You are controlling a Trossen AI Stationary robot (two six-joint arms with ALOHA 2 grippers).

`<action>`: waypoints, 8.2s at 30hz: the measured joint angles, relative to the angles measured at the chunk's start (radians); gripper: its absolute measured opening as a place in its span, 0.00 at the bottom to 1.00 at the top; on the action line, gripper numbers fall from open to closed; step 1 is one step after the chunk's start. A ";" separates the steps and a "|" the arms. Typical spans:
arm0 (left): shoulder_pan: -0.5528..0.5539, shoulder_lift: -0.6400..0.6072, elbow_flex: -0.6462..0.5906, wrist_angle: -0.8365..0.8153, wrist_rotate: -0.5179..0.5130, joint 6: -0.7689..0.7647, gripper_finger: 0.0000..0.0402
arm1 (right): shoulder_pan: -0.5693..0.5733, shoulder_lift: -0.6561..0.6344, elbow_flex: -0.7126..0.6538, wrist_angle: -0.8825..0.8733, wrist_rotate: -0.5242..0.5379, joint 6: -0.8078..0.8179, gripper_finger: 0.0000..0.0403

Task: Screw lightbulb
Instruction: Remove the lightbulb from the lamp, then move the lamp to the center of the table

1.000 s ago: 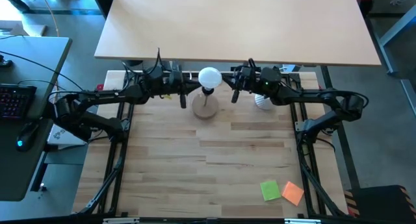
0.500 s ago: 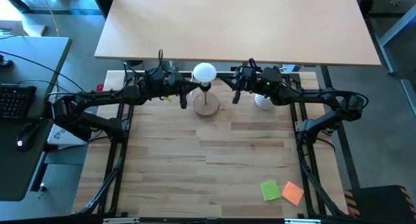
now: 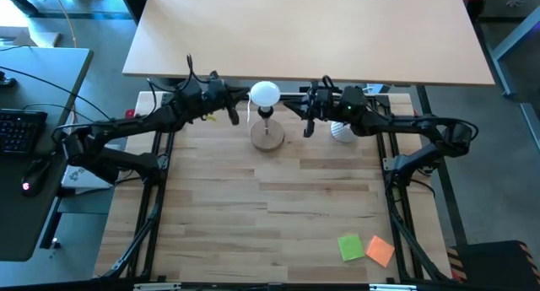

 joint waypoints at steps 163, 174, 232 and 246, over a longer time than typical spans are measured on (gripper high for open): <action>0.013 0.077 -0.001 0.018 0.314 0.029 0.00 | -0.117 -0.002 0.128 -0.277 0.187 -0.088 0.00; 0.093 0.087 -0.001 0.130 0.265 0.015 0.00 | -0.067 -0.021 0.127 -0.306 0.006 -0.086 0.00; -0.155 0.218 -0.002 -0.227 0.007 -0.026 0.05 | -0.104 0.514 0.127 -0.065 0.054 -0.052 0.33; -0.321 0.206 -0.002 -0.289 -0.344 -0.060 0.05 | -0.067 0.514 0.127 -0.059 0.064 -0.041 0.08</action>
